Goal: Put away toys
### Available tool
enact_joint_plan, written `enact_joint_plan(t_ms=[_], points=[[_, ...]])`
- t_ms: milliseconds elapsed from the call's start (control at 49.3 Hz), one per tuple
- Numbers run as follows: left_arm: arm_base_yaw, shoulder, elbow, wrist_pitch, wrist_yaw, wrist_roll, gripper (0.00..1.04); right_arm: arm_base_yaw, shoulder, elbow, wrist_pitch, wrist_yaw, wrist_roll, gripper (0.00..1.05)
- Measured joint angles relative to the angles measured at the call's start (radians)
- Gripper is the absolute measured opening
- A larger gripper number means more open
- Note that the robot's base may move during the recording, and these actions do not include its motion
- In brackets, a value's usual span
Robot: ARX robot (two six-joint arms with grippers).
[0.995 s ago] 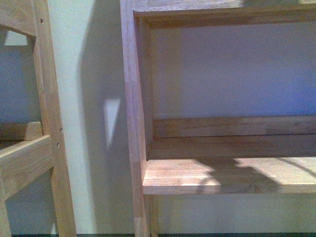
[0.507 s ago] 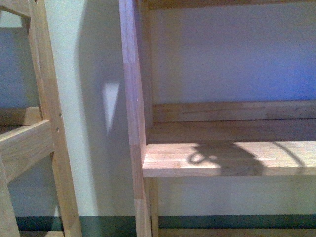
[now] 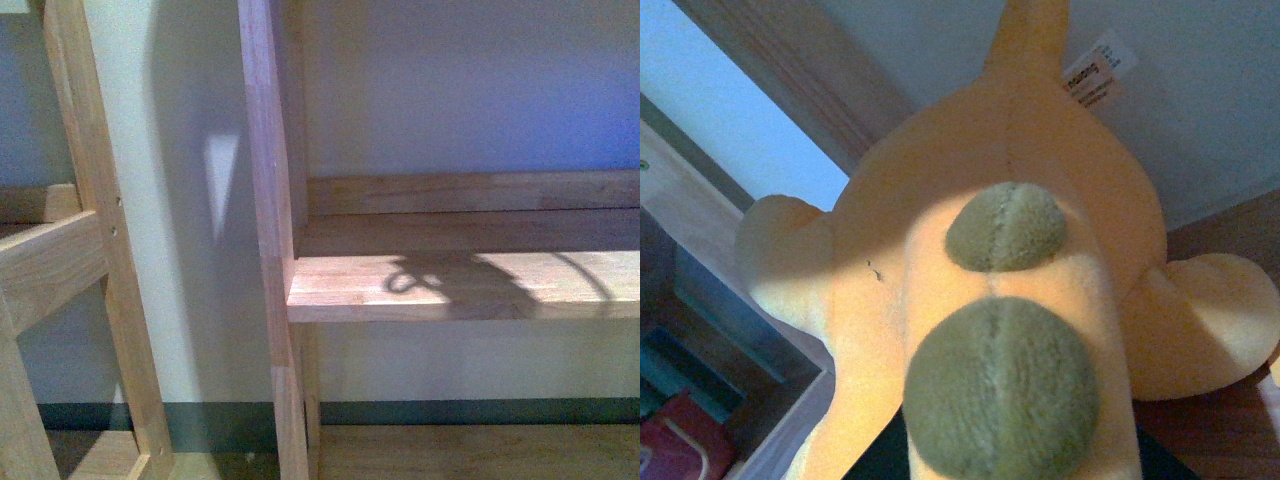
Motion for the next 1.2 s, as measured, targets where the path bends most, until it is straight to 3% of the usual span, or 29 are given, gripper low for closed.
enact_joint_plan(t_ms=[162,447,690,1198], points=[[0.0,0.0,0.0,0.0,0.0,0.0,0.99,0.026,0.023,0.046,-0.036,0.005,-0.02,0.23],[0.0,0.0,0.0,0.0,0.0,0.0,0.99,0.067,0.005,0.025,-0.044,0.046,-0.075,0.67],[0.0,0.0,0.0,0.0,0.0,0.0,0.99,0.084,-0.16,-0.201,0.029,0.08,-0.172,1.05],[0.0,0.0,0.0,0.0,0.0,0.0,0.99,0.04,-0.64,-0.718,0.254,0.249,-0.391,1.04]])
